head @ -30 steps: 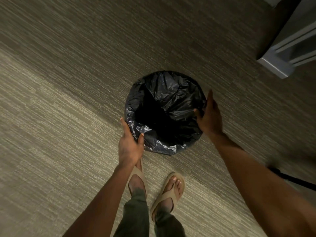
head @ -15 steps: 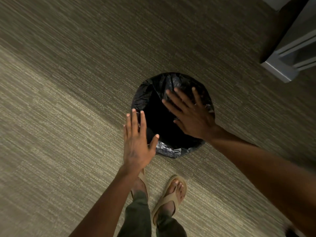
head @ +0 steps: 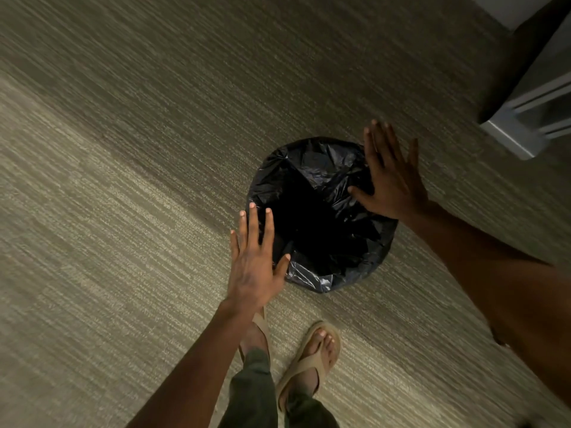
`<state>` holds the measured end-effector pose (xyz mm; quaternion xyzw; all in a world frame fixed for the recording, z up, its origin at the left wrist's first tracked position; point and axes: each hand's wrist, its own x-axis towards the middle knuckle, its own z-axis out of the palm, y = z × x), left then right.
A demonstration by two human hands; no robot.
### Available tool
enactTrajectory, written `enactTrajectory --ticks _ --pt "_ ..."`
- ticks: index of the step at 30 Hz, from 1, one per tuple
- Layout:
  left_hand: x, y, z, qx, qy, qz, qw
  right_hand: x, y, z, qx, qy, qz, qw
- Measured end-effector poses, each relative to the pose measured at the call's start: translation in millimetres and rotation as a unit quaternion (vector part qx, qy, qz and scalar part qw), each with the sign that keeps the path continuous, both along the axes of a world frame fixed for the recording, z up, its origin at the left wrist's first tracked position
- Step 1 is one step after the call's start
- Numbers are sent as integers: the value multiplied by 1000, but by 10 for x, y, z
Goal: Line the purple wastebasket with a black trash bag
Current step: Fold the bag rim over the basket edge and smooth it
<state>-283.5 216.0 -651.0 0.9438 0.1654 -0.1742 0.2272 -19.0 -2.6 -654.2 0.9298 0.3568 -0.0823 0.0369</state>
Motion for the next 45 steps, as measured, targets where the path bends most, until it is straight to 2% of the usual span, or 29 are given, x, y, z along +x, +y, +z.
enactTrajectory --ticks 3,5,10,15,19,23,26,28,32,34,36,38,41,43,45 --pt "3 4 -5 3 -31 -1 1000 -127 126 16 53 -39 65 996" --pt "5 -13 -27 19 -34 -13 999 -212 287 19 45 -55 81 994" --pt "-67 -70 -134 65 -5 -39 997 -139 716 -7 -14 -34 -18 999" --pt "-110 -54 -186 77 -11 -45 996 151 847 44 -32 10 -111 993" --pt "-86 -79 -159 75 -5 -41 996 206 717 157 2 50 -52 997" --pt "-74 -92 -111 62 -16 -31 998 -96 344 260 77 9 13 997" --pt "-58 -82 -107 57 -19 -31 998 -425 -107 191 56 -1 68 996" --pt "-52 -76 -125 62 -5 -37 997 -560 -385 137 15 18 53 998" --pt "-51 -57 -138 48 12 -37 998 -616 -693 28 -27 150 -26 988" --pt "-49 -25 -113 30 6 -37 999 -631 -703 -28 11 181 -40 983" --pt "-43 14 -72 6 -10 -40 999 -660 -661 -49 76 170 -56 981" --pt "-37 48 -5 -18 -42 -16 999 -728 -612 -58 148 148 -102 973" --pt "-35 30 105 -82 -86 116 986 -925 -512 -55 195 154 -184 951" --pt "-17 -10 158 -149 -69 216 962 -1037 -456 -82 189 177 -200 945" --pt "10 -26 177 -196 -44 251 947 -1060 -412 -117 199 186 -225 935"
